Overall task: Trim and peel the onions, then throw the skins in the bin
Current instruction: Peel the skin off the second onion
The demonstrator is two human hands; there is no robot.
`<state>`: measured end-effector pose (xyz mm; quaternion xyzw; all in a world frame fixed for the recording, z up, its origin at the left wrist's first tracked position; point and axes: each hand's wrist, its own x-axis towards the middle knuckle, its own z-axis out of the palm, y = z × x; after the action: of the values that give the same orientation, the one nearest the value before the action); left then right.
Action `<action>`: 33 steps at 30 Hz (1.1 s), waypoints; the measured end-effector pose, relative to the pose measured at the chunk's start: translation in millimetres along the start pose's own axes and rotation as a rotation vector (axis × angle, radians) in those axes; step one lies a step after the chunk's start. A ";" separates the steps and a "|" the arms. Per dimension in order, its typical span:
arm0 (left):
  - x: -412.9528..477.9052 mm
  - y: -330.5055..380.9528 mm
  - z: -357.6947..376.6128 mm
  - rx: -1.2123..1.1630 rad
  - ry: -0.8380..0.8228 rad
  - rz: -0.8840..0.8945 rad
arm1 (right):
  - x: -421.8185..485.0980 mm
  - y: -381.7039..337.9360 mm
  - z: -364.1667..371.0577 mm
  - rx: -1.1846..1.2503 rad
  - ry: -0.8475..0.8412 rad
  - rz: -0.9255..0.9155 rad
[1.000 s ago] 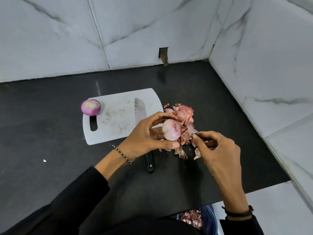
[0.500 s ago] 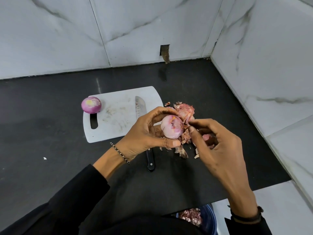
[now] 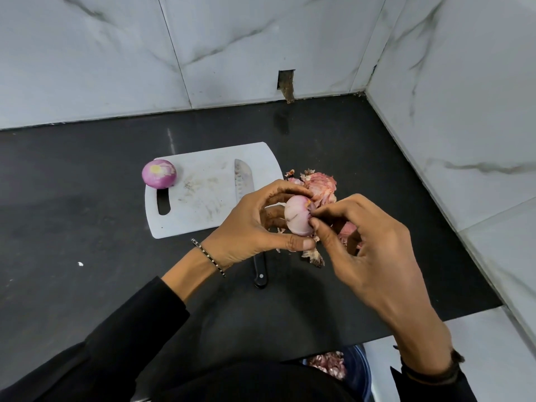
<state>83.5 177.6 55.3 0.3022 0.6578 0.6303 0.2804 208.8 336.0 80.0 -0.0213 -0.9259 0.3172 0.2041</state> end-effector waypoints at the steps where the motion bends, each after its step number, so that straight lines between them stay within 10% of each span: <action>1: -0.1 0.3 0.3 0.026 0.001 0.007 | -0.8 0.7 1.7 -0.065 -0.010 -0.008; 11: 4.7 -1.8 -5.1 0.305 -0.113 0.038 | -4.6 7.7 3.8 -0.480 -0.051 -0.100; 22: 14.1 -6.7 -8.1 0.223 -0.203 -0.037 | -7.0 10.2 16.6 -0.107 0.240 0.316; 33: 5.0 -8.8 -11.3 -0.148 -0.117 -0.041 | -8.7 26.4 15.8 0.025 0.152 0.364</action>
<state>71.3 173.7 47.1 0.3033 0.5982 0.6525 0.3527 208.3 346.4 49.8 -0.2098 -0.8847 0.3578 0.2128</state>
